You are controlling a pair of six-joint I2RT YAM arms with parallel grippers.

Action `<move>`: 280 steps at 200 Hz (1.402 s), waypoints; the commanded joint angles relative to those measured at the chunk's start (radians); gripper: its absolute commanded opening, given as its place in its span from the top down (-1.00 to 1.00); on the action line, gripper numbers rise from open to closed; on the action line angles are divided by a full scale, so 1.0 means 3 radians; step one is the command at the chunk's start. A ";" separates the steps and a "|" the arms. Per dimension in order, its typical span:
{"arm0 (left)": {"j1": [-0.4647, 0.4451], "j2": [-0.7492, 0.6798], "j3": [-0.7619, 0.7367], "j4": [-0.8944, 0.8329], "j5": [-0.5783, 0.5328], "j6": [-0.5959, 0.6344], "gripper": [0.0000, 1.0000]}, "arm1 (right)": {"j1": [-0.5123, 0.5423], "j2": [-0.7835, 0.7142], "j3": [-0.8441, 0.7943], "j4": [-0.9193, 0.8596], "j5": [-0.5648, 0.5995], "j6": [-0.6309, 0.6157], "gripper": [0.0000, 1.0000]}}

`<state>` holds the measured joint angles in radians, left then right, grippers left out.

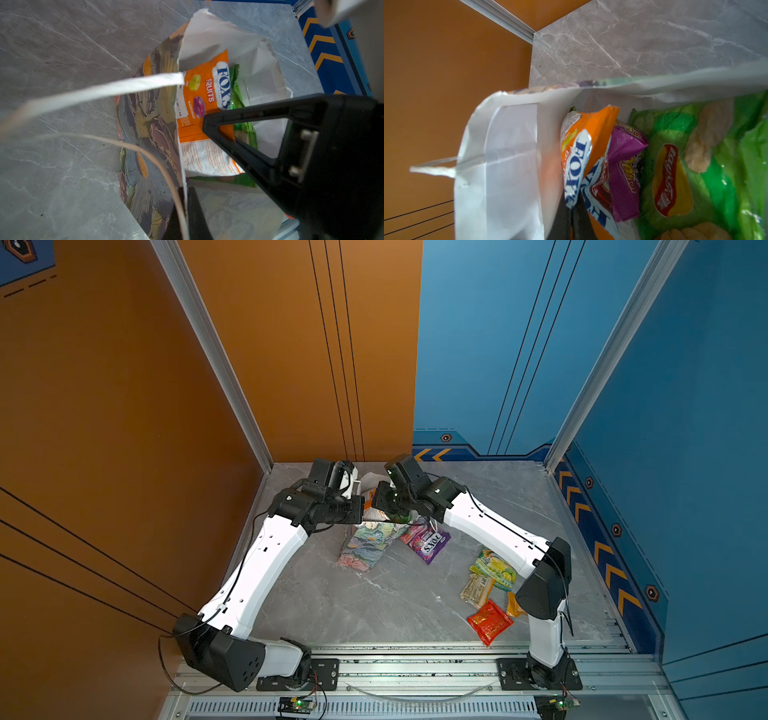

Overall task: Place the snacks into the paper bag
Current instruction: 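Lower the orange Fox's bag into the paper bag with the right gripper, then open the right gripper and raise it out of the paper bag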

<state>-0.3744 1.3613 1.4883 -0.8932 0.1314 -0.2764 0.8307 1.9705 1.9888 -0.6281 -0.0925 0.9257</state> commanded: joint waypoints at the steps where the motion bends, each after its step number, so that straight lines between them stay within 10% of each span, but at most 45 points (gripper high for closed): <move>1: -0.0039 -0.0109 0.0040 0.0294 0.0045 0.0072 0.95 | 0.0051 -0.0004 0.0064 0.0125 0.0016 0.0039 1.00; 137: -0.0060 -0.0084 0.0032 0.0296 0.0048 0.0093 0.91 | 0.0132 0.0056 -0.0139 0.0147 -0.0253 0.0018 1.00; 280: -0.0076 -0.0089 0.0027 0.0297 0.0010 0.0098 0.90 | 0.0129 0.0243 0.0135 -0.0033 -0.0341 -0.0057 0.51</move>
<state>-0.3874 1.3613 1.4883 -0.8989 0.1280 -0.2752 0.8665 2.0388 1.9911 -0.6128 -0.1734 0.9169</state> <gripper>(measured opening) 0.052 0.232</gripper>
